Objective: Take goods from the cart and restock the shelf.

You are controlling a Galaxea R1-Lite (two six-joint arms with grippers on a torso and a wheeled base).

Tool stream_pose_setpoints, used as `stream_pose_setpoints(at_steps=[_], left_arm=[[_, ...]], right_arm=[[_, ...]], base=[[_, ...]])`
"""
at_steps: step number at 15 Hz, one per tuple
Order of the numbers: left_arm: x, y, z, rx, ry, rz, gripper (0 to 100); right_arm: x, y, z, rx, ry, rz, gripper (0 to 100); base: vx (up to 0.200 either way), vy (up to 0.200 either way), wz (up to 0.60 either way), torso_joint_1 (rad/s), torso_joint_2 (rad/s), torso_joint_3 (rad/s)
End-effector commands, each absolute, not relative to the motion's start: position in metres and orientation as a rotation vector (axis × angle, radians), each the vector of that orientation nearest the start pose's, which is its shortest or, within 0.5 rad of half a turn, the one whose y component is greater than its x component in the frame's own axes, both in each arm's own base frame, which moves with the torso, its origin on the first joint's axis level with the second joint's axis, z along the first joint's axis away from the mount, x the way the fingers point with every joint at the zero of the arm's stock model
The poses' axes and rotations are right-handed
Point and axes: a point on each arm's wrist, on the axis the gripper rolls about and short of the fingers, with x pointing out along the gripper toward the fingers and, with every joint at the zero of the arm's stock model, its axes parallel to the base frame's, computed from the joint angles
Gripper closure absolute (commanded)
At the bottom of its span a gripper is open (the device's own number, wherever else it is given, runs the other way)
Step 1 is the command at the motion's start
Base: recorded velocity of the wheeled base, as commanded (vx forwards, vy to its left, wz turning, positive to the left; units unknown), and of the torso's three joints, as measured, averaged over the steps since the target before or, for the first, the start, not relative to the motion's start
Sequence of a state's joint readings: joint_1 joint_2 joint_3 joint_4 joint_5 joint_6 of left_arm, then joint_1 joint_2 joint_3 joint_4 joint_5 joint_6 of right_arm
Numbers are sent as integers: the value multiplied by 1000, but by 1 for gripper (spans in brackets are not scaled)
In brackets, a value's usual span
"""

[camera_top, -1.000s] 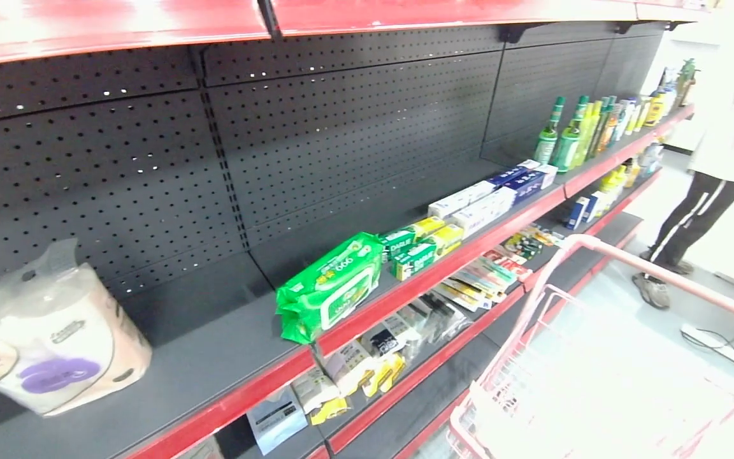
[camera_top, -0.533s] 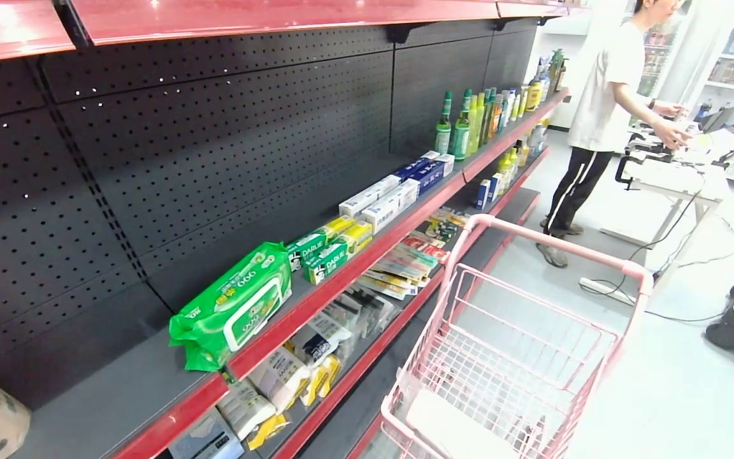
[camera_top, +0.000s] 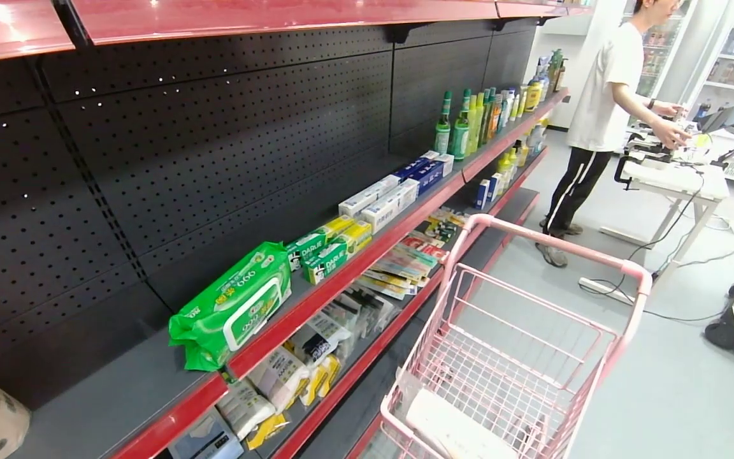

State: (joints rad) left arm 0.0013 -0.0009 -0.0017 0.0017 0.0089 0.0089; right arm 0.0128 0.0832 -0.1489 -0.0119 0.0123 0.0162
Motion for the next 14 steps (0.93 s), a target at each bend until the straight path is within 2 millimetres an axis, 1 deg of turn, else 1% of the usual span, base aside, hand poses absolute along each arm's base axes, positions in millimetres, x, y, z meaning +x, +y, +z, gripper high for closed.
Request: stream_pose_setpoints(at_steps=[1, 2, 3, 4, 6, 7, 8, 9, 10, 11, 12, 13, 14], left_arm=[[-23, 0, 76, 9, 0, 9, 0], [-23, 0, 76, 9, 0, 11, 0], [-23, 0, 76, 8, 0, 9, 0], [-23, 0, 76, 9, 0, 11, 0], [-23, 0, 76, 8, 0, 11, 0], [-23, 0, 76, 8, 0, 11, 0], [-23, 0, 76, 8, 0, 11, 0], [-23, 0, 76, 8, 0, 11, 0], [-23, 0, 76, 8, 0, 9, 0], [-23, 0, 76, 8, 0, 11, 0], [-23, 0, 76, 8, 0, 9, 0], [-23, 0, 76, 8, 0, 11, 0], [-23, 0, 76, 8, 0, 9, 0]], right_arm=[[61, 4, 274, 92, 21, 91, 0], [78, 3, 267, -62, 91, 24, 0], [91, -3, 239, -271, 232, -133, 0], [99, -3, 227, -297, 291, -123, 0], [135, 1, 212, -318, 416, -70, 0], [151, 8, 202, -329, 492, -17, 0], [160, 12, 195, -337, 532, 13, 0], [198, 22, 173, -349, 665, 107, 0], [221, 32, 163, -343, 712, 193, 0], [252, 47, 144, -337, 781, 288, 0], [270, 62, 130, -337, 824, 367, 0], [278, 77, 114, -348, 865, 443, 0], [281, 84, 106, -357, 890, 474, 0]], base=[[0, 0, 0, 0, 0, 0], [0, 0, 0, 0, 0, 0], [0, 0, 0, 0, 0, 0], [0, 0, 0, 0, 0, 0], [0, 0, 0, 0, 0, 0], [0, 0, 0, 0, 0, 0], [0, 0, 0, 0, 0, 0], [0, 0, 0, 0, 0, 0], [0, 0, 0, 0, 0, 0], [0, 0, 0, 0, 0, 0], [0, 0, 0, 0, 0, 0], [0, 0, 0, 0, 0, 0], [0, 0, 0, 0, 0, 0]])
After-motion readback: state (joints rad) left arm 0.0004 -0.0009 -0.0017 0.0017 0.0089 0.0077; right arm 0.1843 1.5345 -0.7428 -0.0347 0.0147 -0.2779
